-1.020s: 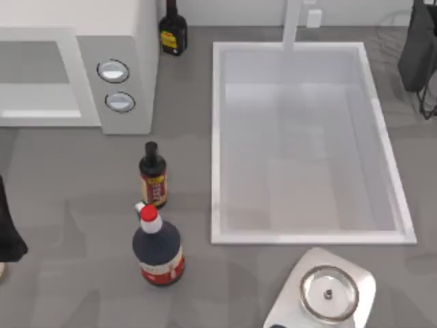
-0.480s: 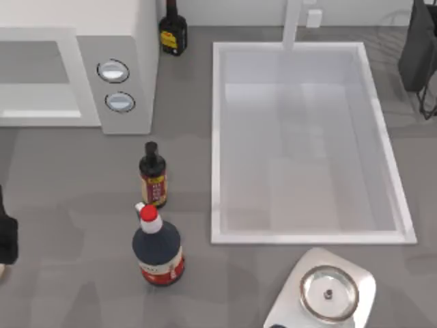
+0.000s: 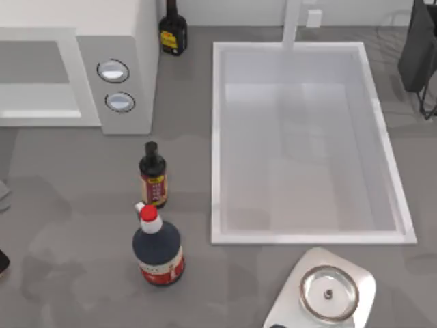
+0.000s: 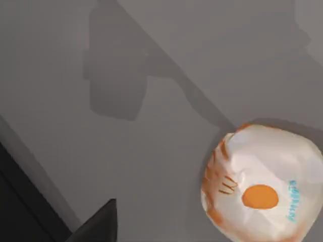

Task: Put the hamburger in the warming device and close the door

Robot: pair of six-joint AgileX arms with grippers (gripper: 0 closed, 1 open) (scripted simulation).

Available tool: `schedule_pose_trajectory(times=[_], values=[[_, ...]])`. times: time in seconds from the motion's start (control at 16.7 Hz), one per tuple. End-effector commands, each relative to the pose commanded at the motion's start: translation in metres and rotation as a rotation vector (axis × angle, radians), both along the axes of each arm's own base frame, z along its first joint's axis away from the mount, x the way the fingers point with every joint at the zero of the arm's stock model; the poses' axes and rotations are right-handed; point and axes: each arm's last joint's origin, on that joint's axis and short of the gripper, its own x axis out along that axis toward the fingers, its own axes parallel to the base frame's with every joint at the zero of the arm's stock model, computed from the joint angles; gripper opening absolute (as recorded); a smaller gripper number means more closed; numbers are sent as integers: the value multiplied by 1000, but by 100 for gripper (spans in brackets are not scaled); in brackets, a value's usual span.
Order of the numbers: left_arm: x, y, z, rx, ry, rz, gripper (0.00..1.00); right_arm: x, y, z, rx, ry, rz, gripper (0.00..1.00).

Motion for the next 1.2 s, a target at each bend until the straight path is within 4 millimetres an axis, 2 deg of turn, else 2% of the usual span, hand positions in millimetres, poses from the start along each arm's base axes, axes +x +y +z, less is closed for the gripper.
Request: schedule_pose_trajectory(times=[0.24,0.48,0.9,1.02,1.2], values=[[36,13,-14,25,314,-192,100,0,0,0,0,0,0,100],[57,22,-18,15,435,-307,100,0,0,0,0,0,0,100],[59,22,-19,15,443,-324,100,0,0,0,0,0,0,100],[60,23,-29,12,448,-321,100,0,0,0,0,0,0,100],[63,24,-57,15,441,-320,100,0,0,0,0,0,0,100]])
